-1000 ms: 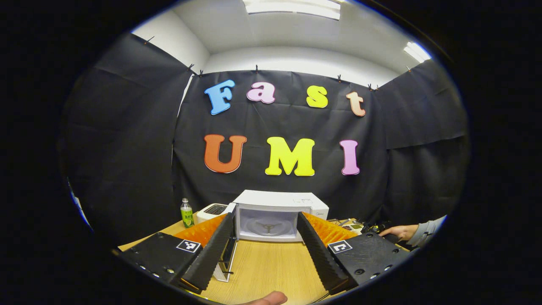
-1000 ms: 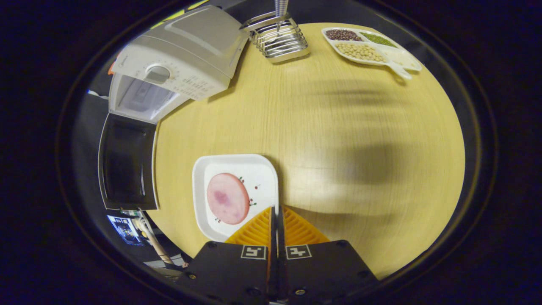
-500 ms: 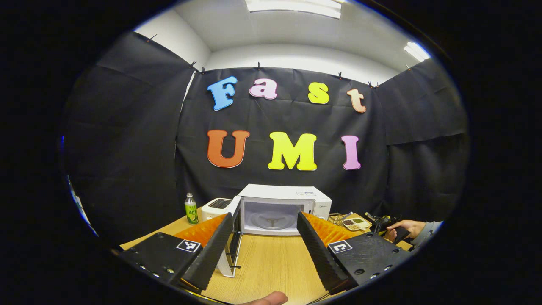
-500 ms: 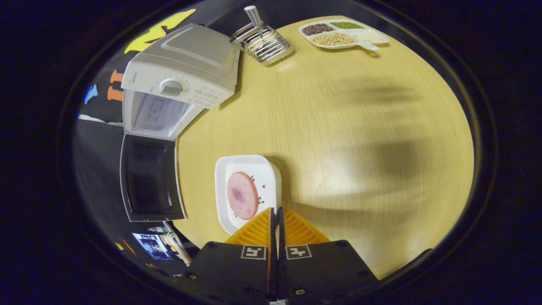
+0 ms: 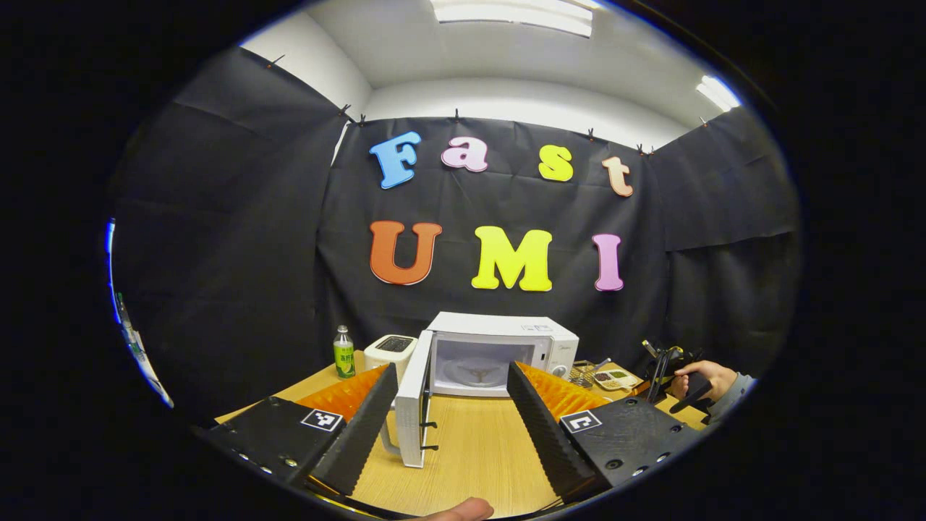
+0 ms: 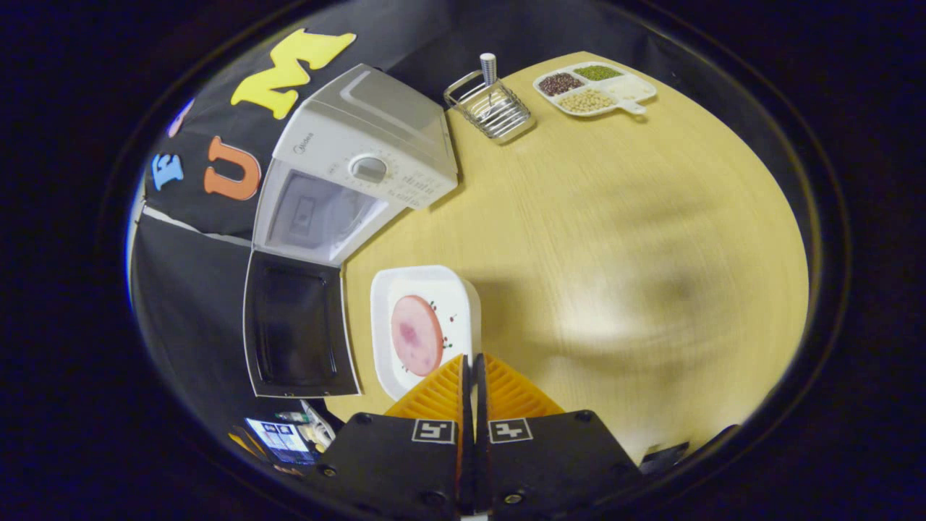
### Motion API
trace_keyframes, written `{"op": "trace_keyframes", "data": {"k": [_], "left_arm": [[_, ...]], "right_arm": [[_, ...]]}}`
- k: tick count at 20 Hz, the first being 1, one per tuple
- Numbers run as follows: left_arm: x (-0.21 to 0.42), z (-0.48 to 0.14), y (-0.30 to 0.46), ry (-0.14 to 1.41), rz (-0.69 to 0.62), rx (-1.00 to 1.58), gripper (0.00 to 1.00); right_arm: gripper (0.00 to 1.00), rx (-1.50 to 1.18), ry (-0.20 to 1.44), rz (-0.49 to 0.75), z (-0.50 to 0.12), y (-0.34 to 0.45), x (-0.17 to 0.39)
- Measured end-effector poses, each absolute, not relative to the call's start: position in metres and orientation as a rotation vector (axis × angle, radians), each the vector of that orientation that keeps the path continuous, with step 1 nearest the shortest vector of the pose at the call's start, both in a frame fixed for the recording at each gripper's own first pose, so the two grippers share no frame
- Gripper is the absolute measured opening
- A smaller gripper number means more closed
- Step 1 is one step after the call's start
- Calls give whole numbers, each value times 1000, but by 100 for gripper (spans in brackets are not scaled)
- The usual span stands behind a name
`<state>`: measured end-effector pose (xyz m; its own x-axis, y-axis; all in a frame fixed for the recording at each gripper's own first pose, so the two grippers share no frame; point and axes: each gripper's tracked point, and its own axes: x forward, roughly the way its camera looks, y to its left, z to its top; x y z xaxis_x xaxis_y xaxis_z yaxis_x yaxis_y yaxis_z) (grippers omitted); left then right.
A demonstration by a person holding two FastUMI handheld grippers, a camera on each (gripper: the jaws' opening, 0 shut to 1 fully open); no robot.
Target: Open the microwave oven with the left hand, put the food in, and close the microwave oven.
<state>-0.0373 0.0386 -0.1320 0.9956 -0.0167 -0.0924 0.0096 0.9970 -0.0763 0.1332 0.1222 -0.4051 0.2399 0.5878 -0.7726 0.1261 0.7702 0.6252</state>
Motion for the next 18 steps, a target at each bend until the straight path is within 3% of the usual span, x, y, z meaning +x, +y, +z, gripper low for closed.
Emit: {"op": "trace_keyframes", "data": {"k": [8,18], "left_arm": [[-44,-134,65,89,-11,-81,94],[-27,-156,64,125,-30,-80,94]], "right_arm": [[4,855,1220,262,-387,216,144],[4,1197,842,18,-384,326,247]]}}
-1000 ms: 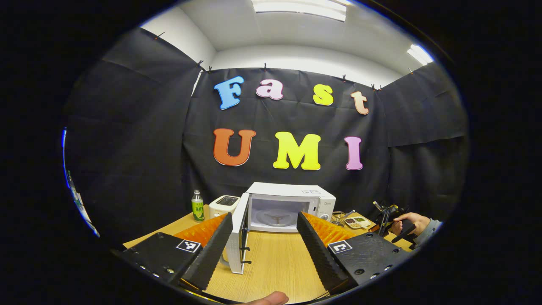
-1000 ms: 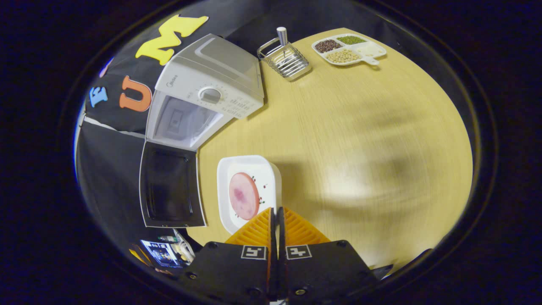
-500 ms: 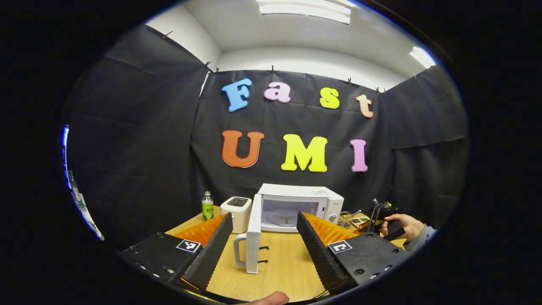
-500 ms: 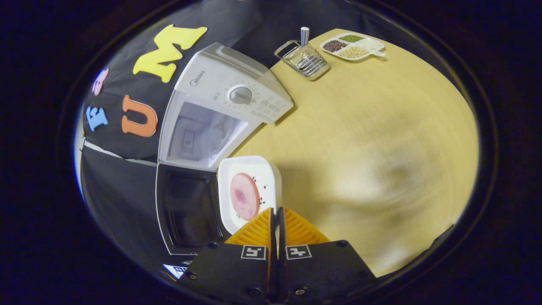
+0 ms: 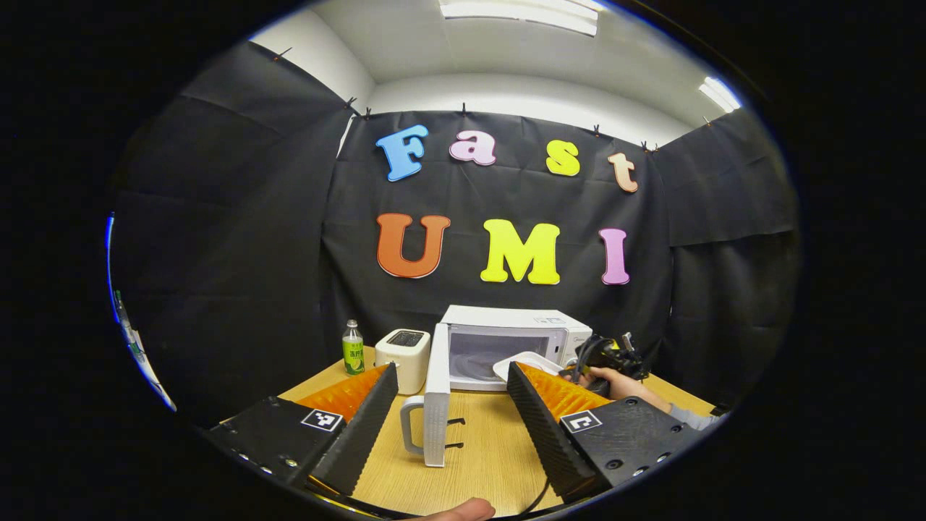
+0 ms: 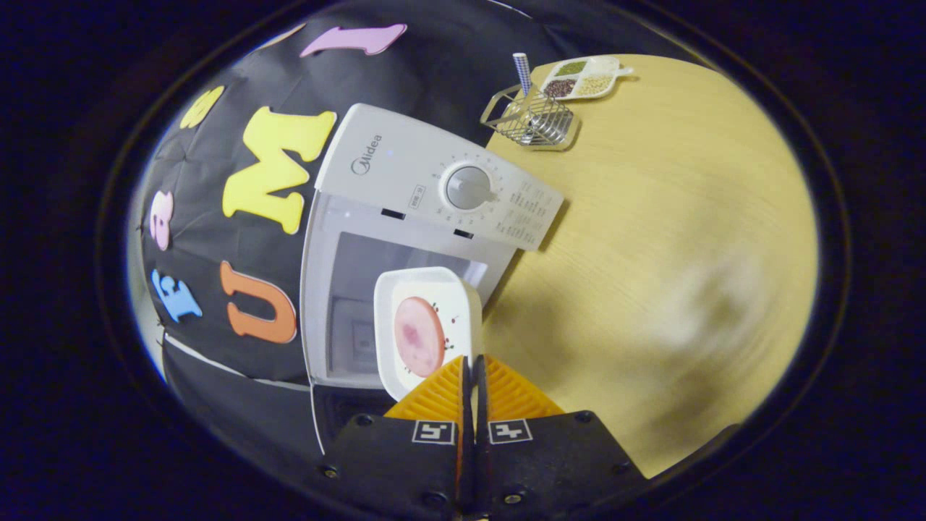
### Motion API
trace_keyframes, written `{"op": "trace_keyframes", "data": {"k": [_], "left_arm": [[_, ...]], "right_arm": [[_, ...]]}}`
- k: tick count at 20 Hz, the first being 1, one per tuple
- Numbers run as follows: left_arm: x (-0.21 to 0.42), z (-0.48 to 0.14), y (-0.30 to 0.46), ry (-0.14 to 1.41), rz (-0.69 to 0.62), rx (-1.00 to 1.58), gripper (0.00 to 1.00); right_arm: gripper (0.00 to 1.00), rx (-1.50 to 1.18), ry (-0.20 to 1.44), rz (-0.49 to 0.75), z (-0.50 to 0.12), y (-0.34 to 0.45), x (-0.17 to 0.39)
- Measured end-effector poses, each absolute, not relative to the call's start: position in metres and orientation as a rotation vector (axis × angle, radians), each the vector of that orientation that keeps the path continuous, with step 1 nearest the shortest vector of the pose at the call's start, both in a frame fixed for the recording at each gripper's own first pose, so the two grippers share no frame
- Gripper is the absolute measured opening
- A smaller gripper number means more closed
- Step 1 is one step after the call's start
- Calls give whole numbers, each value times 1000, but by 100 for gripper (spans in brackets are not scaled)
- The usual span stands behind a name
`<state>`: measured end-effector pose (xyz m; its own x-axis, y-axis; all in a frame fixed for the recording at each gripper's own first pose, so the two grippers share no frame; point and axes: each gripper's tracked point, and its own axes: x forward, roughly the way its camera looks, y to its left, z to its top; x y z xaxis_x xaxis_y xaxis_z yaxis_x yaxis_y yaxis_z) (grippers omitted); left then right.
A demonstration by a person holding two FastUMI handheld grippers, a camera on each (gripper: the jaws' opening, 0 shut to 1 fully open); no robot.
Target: Open the microwave oven with the left hand, put the food in, and close the microwave oven.
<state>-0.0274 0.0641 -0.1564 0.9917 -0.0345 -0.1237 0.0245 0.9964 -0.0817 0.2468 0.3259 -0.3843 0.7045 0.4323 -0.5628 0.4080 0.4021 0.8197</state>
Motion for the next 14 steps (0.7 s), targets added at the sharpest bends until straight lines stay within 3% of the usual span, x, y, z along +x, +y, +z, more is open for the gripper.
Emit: {"op": "trace_keyframes", "data": {"k": [2,7,14], "left_arm": [[-24,-164,60,145,-50,-98,93],[-14,-174,70,169,-49,-91,93],[1,-193,97,183,-7,-78,93]], "right_arm": [[0,1233,809,-14,-387,348,264],[4,1278,715,-54,-400,396,317],[4,1157,587,-116,-432,403,377]]}}
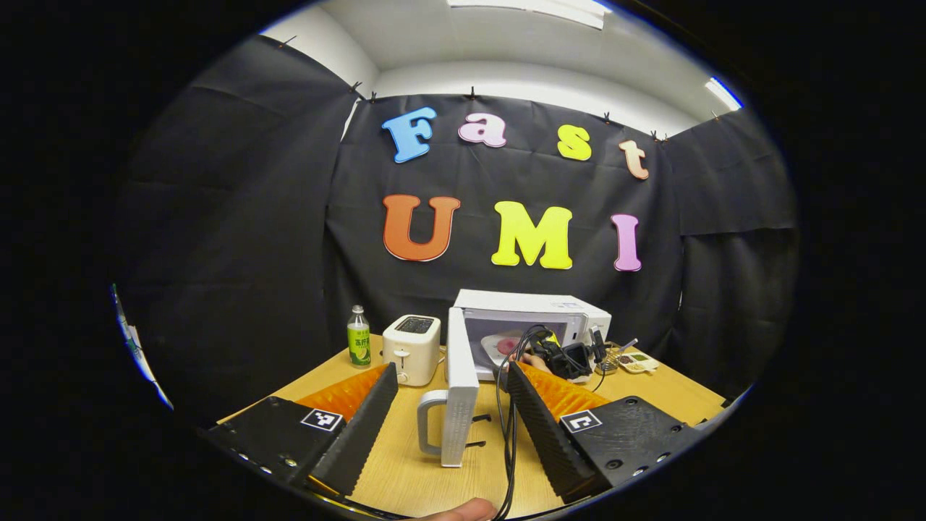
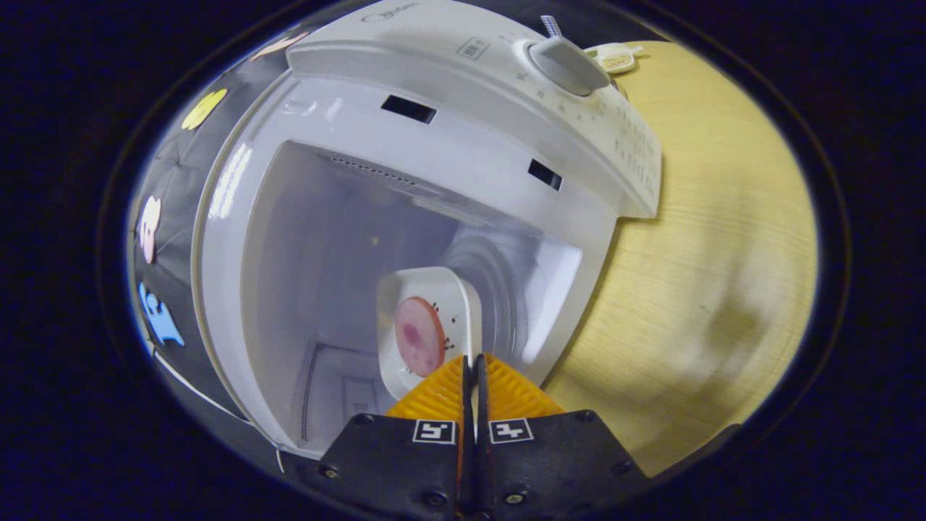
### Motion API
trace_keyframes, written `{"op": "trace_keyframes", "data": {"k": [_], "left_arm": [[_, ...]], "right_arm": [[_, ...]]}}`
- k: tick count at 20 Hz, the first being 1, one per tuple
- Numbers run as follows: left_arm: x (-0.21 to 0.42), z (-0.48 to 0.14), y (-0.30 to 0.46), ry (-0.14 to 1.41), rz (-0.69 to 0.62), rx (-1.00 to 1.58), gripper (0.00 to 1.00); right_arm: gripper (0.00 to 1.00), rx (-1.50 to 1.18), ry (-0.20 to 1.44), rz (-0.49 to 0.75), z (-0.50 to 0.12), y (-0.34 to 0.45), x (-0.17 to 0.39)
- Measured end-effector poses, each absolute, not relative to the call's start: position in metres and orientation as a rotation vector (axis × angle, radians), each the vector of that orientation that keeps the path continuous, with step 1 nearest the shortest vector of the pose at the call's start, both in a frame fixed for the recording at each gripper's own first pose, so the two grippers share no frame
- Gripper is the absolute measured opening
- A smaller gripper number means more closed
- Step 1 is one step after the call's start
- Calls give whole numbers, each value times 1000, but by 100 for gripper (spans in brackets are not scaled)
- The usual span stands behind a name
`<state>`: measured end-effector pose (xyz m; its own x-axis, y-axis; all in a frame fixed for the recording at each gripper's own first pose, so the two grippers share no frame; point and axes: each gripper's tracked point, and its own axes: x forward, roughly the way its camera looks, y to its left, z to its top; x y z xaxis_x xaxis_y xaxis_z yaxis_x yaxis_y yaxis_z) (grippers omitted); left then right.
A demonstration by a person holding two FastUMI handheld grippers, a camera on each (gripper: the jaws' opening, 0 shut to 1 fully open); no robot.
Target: Open the microwave oven with the left hand, put the food in, and close the microwave oven.
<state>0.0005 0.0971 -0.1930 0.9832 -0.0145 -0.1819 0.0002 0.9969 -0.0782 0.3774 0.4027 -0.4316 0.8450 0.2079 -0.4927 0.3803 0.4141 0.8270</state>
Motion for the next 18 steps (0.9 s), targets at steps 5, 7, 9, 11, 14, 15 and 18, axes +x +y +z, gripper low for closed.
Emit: {"op": "trace_keyframes", "data": {"k": [5,7,9,11,14,15,18], "left_arm": [[3,-206,99,198,-51,-119,93],[3,-208,104,200,-48,-146,94],[0,-205,111,189,-37,-144,94],[-6,-199,122,170,-20,-128,93],[-16,-186,137,144,12,-109,93],[-16,-183,139,141,9,-107,93],[-22,-178,142,142,12,-92,94]], "right_arm": [[17,1017,483,-39,-413,405,383],[21,999,449,26,-400,410,377],[57,941,456,72,-388,406,361],[82,884,453,113,-375,401,342],[100,829,417,159,-352,378,311],[100,818,408,173,-343,367,301],[99,739,366,221,-314,334,272]]}}
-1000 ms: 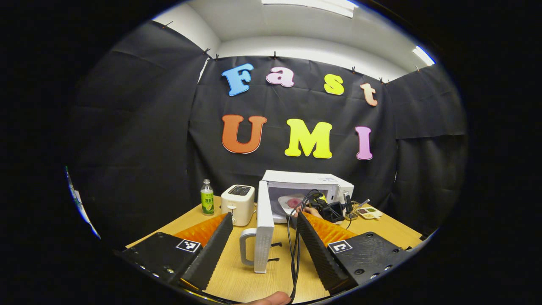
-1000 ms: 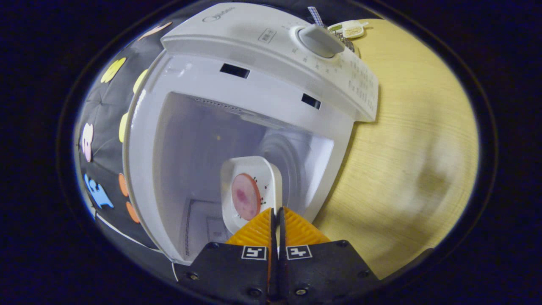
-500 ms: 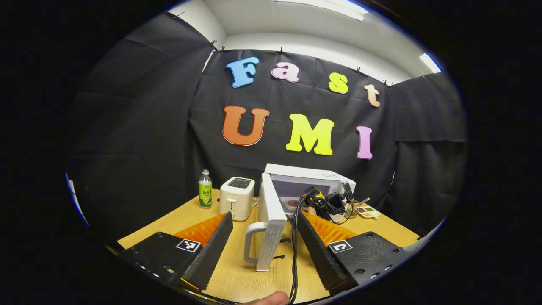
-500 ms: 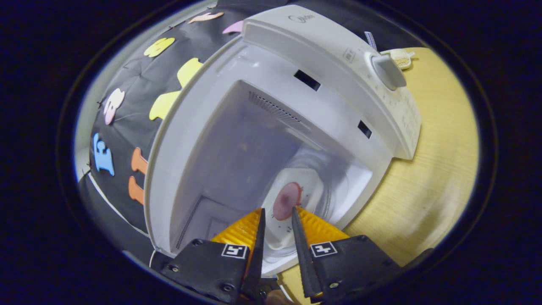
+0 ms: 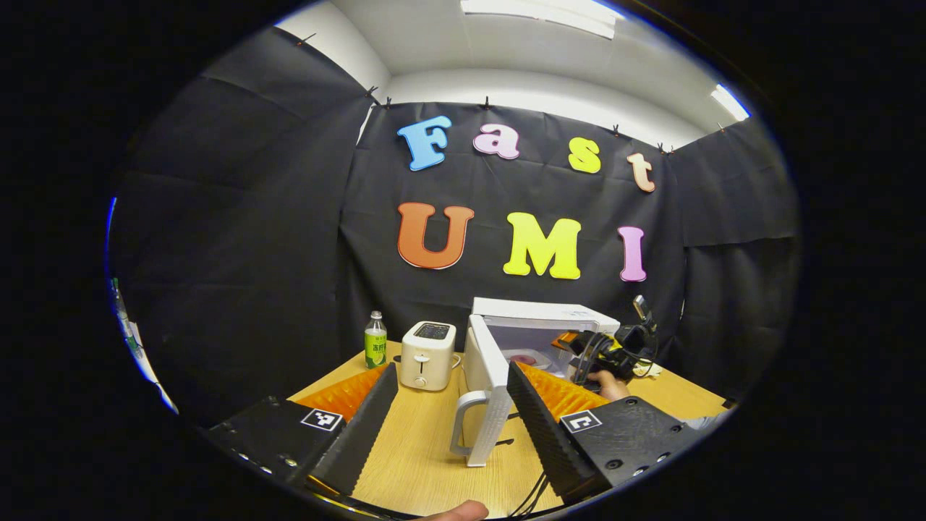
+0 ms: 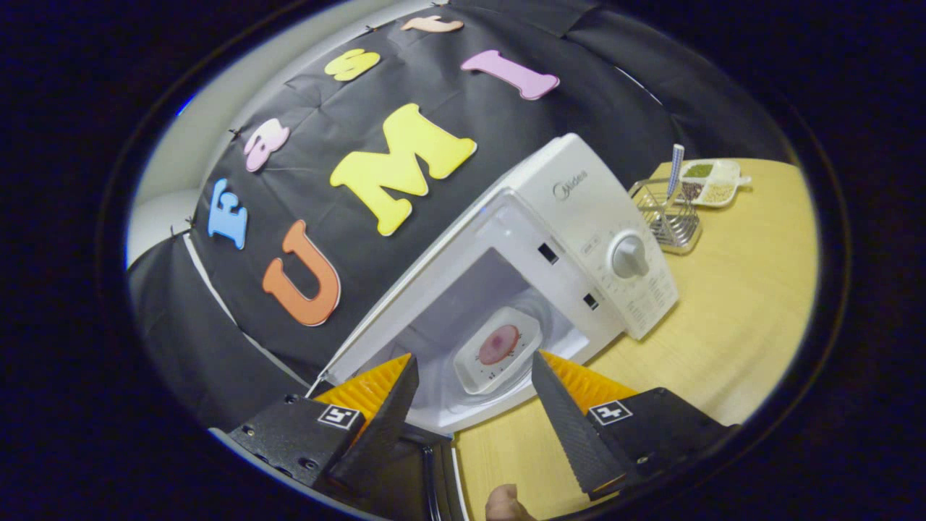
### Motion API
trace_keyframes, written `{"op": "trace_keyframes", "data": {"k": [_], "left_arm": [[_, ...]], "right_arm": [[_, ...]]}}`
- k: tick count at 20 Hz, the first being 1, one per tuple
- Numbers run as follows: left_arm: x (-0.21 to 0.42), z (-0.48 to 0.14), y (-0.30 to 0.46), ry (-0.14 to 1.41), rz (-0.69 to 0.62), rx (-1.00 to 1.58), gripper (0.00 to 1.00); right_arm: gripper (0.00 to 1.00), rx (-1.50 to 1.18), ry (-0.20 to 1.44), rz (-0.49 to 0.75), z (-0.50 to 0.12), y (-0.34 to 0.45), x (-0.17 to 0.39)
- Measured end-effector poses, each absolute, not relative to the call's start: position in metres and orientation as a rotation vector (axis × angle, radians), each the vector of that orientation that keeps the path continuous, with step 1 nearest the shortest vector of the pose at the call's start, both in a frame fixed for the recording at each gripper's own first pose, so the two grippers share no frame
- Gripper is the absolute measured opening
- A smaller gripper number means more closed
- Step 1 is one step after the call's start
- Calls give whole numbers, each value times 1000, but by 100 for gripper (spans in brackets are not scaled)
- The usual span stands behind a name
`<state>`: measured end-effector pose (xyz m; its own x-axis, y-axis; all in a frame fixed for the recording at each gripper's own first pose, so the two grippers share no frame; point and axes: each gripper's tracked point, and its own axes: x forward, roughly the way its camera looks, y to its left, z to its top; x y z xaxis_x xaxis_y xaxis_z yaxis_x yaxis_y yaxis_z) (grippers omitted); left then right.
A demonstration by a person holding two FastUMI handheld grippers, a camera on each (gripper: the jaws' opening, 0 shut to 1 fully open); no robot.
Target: Open the microwave oven with the left hand, put the food in, and close the microwave oven.
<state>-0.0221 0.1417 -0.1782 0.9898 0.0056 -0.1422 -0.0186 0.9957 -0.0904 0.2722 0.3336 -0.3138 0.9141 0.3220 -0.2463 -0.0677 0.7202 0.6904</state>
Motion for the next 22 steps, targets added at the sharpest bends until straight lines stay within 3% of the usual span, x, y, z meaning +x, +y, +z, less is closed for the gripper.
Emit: {"op": "trace_keyframes", "data": {"k": [8,15,16,17,18,19,20,22], "left_arm": [[-20,-190,164,185,91,-79,94],[9,-216,186,175,102,-53,90],[11,-224,184,188,86,-37,75],[15,-229,184,183,83,-20,80],[20,-236,190,187,98,-3,74],[24,-248,192,198,107,25,46],[25,-254,197,194,124,57,66],[33,-267,186,187,90,72,32]], "right_arm": [[98,473,179,343,-210,240,185],[99,253,22,360,-131,147,95],[99,229,4,357,-123,135,82],[99,203,-7,358,-118,124,69],[99,178,-16,343,-115,111,56],[100,159,-26,335,-110,98,45],[89,148,-34,328,-105,89,31],[89,138,-46,314,-95,64,5]]}}
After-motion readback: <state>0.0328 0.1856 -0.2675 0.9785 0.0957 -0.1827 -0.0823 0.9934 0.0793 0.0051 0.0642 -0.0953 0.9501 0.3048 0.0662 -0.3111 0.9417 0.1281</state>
